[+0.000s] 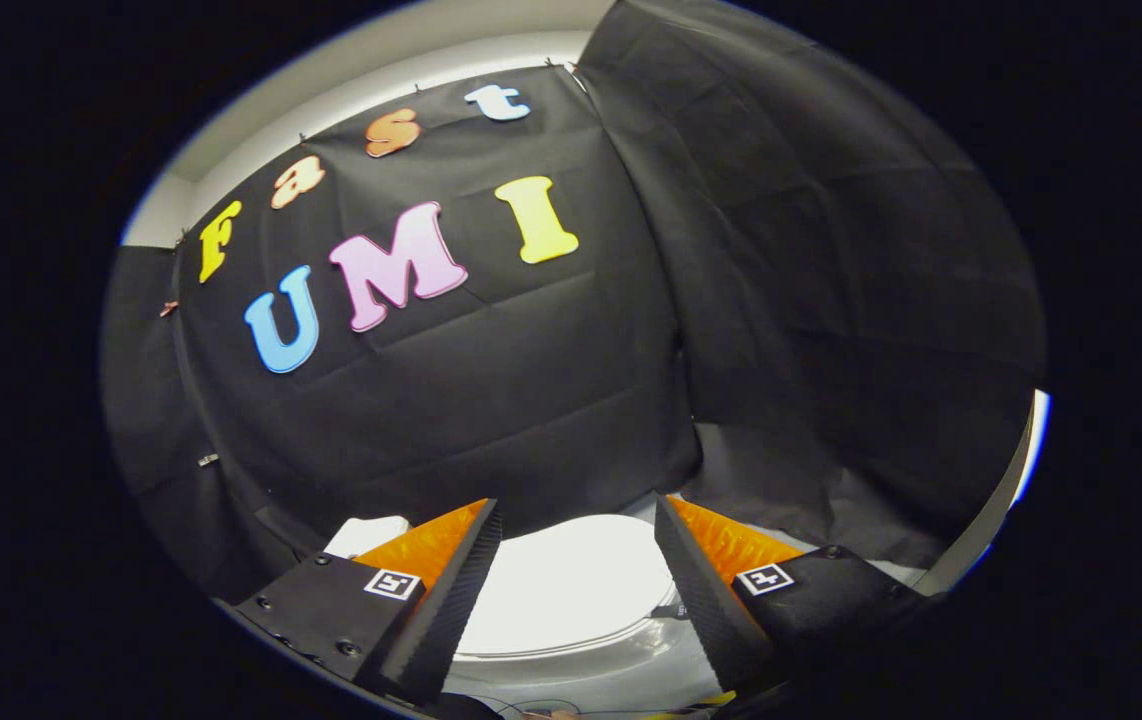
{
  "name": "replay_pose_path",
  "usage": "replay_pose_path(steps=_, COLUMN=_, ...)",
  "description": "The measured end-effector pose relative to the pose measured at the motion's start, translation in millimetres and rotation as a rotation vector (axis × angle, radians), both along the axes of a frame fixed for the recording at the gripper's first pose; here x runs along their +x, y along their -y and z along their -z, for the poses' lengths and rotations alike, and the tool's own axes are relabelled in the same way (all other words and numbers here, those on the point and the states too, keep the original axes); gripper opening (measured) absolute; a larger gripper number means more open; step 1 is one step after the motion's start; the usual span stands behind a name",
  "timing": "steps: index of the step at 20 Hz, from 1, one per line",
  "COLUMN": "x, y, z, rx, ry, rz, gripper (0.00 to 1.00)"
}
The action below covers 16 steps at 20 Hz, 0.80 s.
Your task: Open the toilet lid.
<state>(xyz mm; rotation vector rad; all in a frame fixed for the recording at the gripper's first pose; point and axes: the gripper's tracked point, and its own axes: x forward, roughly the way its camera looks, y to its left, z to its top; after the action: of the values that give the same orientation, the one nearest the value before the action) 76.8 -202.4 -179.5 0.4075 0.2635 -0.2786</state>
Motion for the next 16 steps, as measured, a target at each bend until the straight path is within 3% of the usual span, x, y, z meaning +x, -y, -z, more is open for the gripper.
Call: replay_pose_path(steps=16, x=37.9, y=67.1, z=188.3, rx=0.341, ry=-0.169, rz=0.102, gripper=0.98)
